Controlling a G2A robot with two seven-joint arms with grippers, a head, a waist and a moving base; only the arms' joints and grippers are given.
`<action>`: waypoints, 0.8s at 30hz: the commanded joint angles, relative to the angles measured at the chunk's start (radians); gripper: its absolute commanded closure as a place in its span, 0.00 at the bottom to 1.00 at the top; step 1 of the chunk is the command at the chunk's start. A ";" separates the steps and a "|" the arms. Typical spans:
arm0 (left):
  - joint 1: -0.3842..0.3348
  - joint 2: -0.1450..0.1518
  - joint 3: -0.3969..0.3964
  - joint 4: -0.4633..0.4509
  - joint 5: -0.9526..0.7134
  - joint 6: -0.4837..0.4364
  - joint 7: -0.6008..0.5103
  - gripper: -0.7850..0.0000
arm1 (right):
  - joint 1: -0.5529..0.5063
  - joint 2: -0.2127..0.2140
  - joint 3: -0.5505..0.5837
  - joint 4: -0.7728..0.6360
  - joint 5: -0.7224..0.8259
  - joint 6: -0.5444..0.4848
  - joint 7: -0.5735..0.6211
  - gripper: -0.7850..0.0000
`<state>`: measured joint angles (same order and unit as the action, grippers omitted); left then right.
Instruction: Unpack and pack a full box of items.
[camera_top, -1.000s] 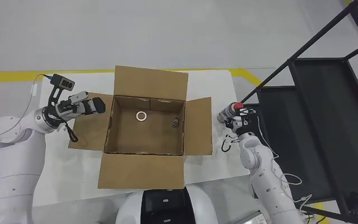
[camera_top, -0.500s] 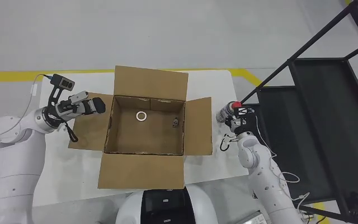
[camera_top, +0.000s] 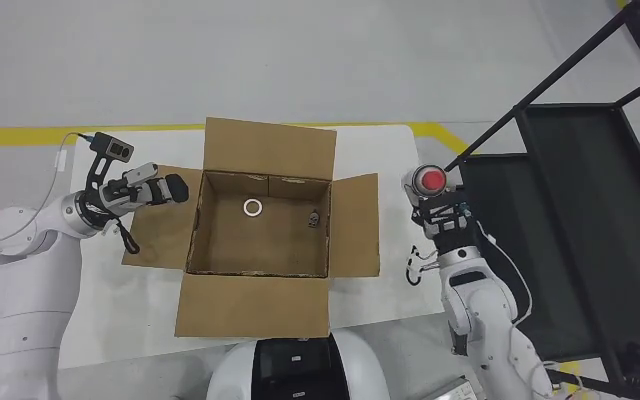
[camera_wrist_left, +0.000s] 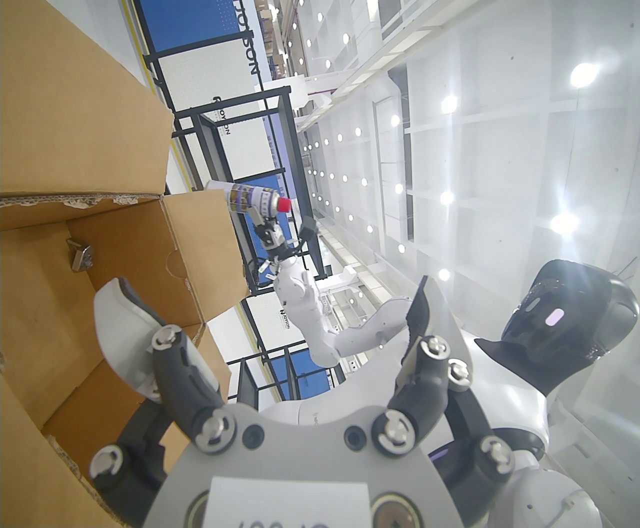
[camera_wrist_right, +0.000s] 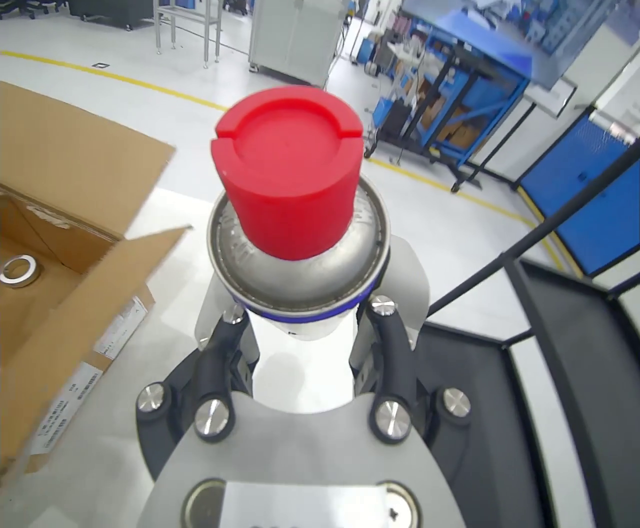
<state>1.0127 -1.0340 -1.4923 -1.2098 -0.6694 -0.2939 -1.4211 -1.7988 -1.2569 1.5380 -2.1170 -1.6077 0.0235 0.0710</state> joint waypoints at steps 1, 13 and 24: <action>0.000 0.000 0.000 0.000 0.000 0.000 0.000 0.00 | 0.006 0.001 -0.033 -0.068 -0.077 -0.028 0.031 1.00; 0.000 0.000 0.000 0.000 0.000 0.000 0.000 0.00 | 0.308 -0.028 -0.481 -0.061 -0.421 -0.219 0.344 1.00; 0.000 0.000 0.000 0.000 0.000 0.000 0.000 0.00 | 0.568 -0.121 -0.783 0.263 -0.402 -0.214 0.726 1.00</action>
<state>1.0127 -1.0340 -1.4923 -1.2099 -0.6694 -0.2939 -1.4211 -1.2468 -1.3720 0.7675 -1.8730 -2.0051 -0.1998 0.7660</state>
